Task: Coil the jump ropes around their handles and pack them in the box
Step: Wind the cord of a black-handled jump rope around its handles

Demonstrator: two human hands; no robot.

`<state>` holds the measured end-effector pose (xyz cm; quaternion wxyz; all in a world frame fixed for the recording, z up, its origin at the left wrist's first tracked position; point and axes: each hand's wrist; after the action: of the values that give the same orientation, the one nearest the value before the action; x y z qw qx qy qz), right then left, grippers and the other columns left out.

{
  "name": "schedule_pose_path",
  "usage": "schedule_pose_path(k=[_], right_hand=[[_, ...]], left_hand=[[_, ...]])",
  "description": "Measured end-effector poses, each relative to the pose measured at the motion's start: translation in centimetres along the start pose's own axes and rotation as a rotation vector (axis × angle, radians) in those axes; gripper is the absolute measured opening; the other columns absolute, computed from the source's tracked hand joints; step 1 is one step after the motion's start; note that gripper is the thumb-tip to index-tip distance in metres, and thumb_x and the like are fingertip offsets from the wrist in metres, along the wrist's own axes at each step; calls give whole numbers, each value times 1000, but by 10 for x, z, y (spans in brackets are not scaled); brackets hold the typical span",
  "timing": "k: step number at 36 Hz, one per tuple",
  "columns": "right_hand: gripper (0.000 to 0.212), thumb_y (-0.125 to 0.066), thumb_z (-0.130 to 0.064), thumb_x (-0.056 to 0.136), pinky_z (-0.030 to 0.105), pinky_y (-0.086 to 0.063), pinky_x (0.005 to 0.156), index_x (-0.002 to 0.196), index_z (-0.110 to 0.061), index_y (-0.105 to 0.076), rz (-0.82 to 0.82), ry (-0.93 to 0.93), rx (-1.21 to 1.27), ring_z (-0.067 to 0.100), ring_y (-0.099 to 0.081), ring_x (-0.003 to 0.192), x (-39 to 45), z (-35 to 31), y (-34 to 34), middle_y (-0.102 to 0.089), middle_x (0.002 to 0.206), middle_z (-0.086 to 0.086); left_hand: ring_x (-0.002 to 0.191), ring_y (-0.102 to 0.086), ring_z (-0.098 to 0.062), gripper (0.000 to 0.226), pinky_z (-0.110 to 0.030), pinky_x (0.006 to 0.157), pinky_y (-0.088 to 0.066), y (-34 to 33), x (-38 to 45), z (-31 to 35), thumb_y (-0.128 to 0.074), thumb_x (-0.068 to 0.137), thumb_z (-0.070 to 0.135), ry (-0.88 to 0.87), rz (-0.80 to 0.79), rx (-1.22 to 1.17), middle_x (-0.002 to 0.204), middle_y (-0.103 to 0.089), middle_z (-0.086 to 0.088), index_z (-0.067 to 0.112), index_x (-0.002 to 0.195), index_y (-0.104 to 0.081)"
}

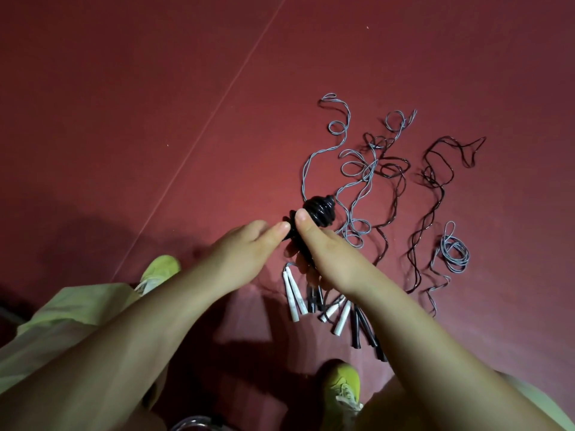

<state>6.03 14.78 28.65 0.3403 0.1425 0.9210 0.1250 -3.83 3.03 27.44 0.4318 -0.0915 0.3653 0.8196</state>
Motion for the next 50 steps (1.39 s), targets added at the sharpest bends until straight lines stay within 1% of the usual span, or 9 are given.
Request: schedule_pose_path(k=[7, 10, 16, 21, 25, 29, 39, 45, 50], right_hand=[[54, -36, -59, 96, 22, -28, 50, 67, -19, -60, 53, 57, 117, 1, -38, 37, 1, -1, 1, -46, 40, -13], [56, -41, -59, 90, 25, -24, 49, 56, -18, -59, 71, 58, 241, 8, -34, 40, 1, -2, 2, -41, 41, -10], [47, -41, -59, 74, 19, -31, 46, 66, -13, -47, -17, 183, 462, 12, -40, 44, -1, 1, 4, -41, 47, -3], [47, -41, -60, 74, 17, -31, 46, 71, -13, -47, -66, 243, 475, 7, -38, 44, -2, 1, 5, -41, 47, -5], [55, -38, -65, 79, 30, -18, 51, 82, -12, -51, -21, 195, 305, 21, -27, 56, 0, -2, 8, -39, 69, 11], [66, -29, -65, 93, 25, -28, 46, 65, -10, -54, -7, 109, 115, 14, -37, 44, 2, -2, 10, -45, 55, 7], [70, -33, -46, 102, 15, -26, 38, 39, -19, -47, 110, 57, -60, 7, -31, 33, 3, 3, 11, -38, 35, -9], [62, -30, -50, 100, 15, -31, 45, 55, -17, -56, 134, 62, -108, 4, -40, 38, 7, 8, 4, -45, 44, -6], [65, -30, -67, 92, 27, -31, 58, 66, -17, -63, 131, 7, -46, 10, -44, 51, 4, 10, -3, -47, 50, -9]], left_hand=[[61, -46, -13, 56, -33, 69, -39, 5, 2, -2, -54, 68, 67, 21, -116, -303, 67, -51, 3, 11, 75, -57], [64, -54, -12, 37, -31, 68, -47, 10, -3, 3, -67, 75, 51, 92, -324, -571, 72, -58, -1, 16, 84, -66], [67, -66, -25, 72, -42, 73, -54, 6, -10, 0, -47, 75, 71, 177, -866, -1111, 80, -69, -15, 6, 89, -72], [61, -57, -10, 49, -38, 75, -56, -4, -13, -6, -63, 80, 54, 78, -1143, -1356, 72, -64, 1, 10, 102, -69], [42, -37, -4, 35, -24, 56, -48, 5, -8, -3, -78, 67, 49, 241, -972, -1266, 50, -48, 8, 17, 76, -69], [38, -28, -3, 30, -22, 52, -40, 7, -9, 3, -54, 78, 42, 332, -728, -1135, 48, -41, 8, 18, 65, -65], [38, -37, -2, 24, -25, 59, -37, 3, -4, 3, -48, 97, 27, 156, -350, -499, 47, -51, 8, 16, 78, -56], [46, -47, -7, 24, -30, 58, -39, 3, 6, -9, -52, 94, 28, 53, -239, -247, 51, -57, 6, 19, 73, -57], [71, -59, -24, 26, -39, 67, -46, 1, 2, -10, -49, 91, 42, -66, -51, 331, 72, -61, 1, 19, 80, -50]])
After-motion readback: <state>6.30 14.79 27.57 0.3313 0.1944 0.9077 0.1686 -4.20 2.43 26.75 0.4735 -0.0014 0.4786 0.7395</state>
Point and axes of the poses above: each hand's wrist, its own x-axis towards the middle knuckle, its own y-axis out of the back of the hand, z = x × y
